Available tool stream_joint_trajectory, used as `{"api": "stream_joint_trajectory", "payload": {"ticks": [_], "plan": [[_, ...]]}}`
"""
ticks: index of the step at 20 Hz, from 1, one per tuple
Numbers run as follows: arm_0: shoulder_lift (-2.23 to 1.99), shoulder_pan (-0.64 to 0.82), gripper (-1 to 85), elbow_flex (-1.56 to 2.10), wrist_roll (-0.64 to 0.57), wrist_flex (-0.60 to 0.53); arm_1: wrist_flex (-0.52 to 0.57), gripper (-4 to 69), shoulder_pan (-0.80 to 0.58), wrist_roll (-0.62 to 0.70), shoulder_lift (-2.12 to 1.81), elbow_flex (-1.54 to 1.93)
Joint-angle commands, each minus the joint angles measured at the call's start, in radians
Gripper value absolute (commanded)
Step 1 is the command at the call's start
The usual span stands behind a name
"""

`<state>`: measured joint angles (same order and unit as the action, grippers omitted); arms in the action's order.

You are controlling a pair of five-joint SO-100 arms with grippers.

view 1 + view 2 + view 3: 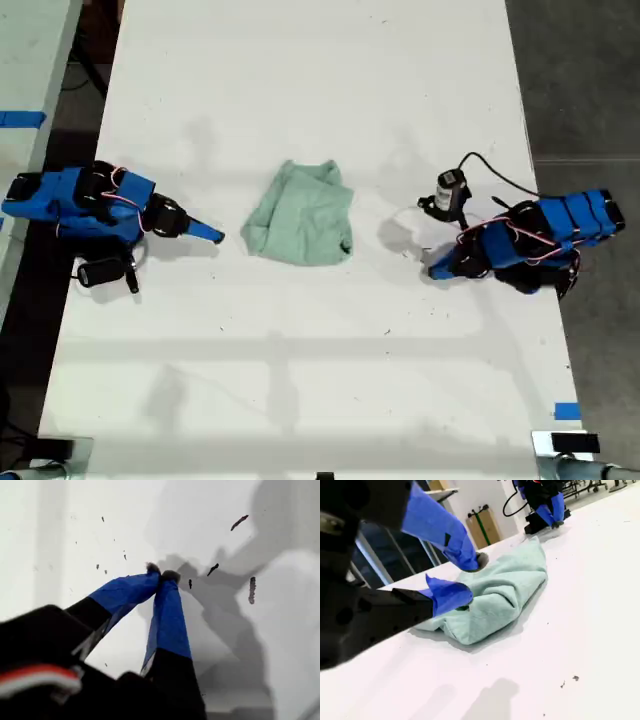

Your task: Fold t shirt

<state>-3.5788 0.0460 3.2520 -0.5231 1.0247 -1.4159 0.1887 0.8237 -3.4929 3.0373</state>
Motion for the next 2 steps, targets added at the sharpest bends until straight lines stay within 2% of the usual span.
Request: {"api": "stream_joint_trajectory", "payload": {"ticks": [1,2], "plan": [[-0.008,0.009,6.4,0.04,-0.008,-0.014,0.028,1.2,-0.008,0.014,-0.006,0.046],[-0.008,0.009,6.4,0.04,-0.008,-0.014,0.028,1.2,-0.008,0.014,-0.006,0.046]]}}
